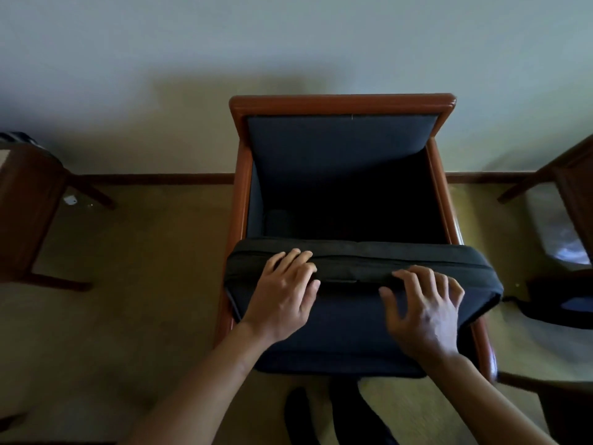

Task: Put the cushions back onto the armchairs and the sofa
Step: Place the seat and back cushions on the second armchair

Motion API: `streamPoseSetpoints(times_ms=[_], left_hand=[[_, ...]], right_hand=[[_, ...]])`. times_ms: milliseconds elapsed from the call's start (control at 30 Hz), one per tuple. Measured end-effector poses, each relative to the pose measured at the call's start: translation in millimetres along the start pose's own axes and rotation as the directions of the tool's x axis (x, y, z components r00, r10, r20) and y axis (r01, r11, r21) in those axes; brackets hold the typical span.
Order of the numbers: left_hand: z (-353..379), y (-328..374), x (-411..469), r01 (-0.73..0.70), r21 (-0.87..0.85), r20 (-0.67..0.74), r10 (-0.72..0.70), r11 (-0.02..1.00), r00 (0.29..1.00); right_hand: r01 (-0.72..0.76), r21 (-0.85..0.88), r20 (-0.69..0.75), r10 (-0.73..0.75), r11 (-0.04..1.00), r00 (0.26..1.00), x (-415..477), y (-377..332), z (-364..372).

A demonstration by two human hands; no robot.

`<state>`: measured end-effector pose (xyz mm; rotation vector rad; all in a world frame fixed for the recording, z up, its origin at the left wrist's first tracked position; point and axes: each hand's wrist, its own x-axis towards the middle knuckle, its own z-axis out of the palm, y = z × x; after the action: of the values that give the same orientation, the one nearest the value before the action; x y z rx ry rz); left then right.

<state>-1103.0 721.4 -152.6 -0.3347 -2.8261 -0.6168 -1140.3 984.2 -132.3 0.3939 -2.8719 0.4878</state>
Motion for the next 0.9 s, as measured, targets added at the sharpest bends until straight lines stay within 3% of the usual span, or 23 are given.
streamPoseSetpoints(times_ms=[100,200,267,333,433,533,667,900], left_hand=[[-27.8,19.4,-21.7,-0.031,0.079,0.223,0.012,0.996,0.975],[-46.3,22.9,-37.0,-0.080,0.248,0.382,-0.022,0.965,0.924],[-59.6,12.4,-41.7,0.005,0.317,0.404,-0.140,0.948,0.904],[-72.4,-5.6,-46.3,0.177,0.328,0.409,-0.308,0.928,0.859],[-83.7,-33.5,-54.5,0.574,0.012,0.494,-0.504,0.819,0.709],[-82.7,-38.7,-61.1,0.740,-0.267,0.520,-0.554,0.618,0.650],[-79.7,-24.2,-65.2,0.738,-0.344,0.404,-0.618,0.581,0.675],[-118.9,27.6,-29.3,0.535,-0.430,0.196,-0.503,0.727,0.842]], right_hand=[[0.082,-0.172,0.272,-0.033,0.982,0.962,-11.7,-18.1,-25.4],[0.174,-0.271,0.482,-0.023,0.947,0.876,-2.0,-31.3,-36.4],[0.261,-0.255,0.555,-0.080,0.931,0.828,3.2,-33.6,-33.0],[0.297,-0.162,0.610,-0.141,0.941,0.780,4.0,-32.9,-26.9],[0.274,-0.117,0.632,-0.141,0.955,0.762,-1.2,-32.0,-21.6],[0.281,-0.141,0.586,-0.149,0.949,0.797,-8.3,-34.3,-19.6],[0.265,-0.113,0.504,-0.175,0.957,0.846,-12.5,-31.0,-26.9],[0.200,-0.017,0.352,-0.181,0.980,0.918,-6.3,5.8,-80.1]])
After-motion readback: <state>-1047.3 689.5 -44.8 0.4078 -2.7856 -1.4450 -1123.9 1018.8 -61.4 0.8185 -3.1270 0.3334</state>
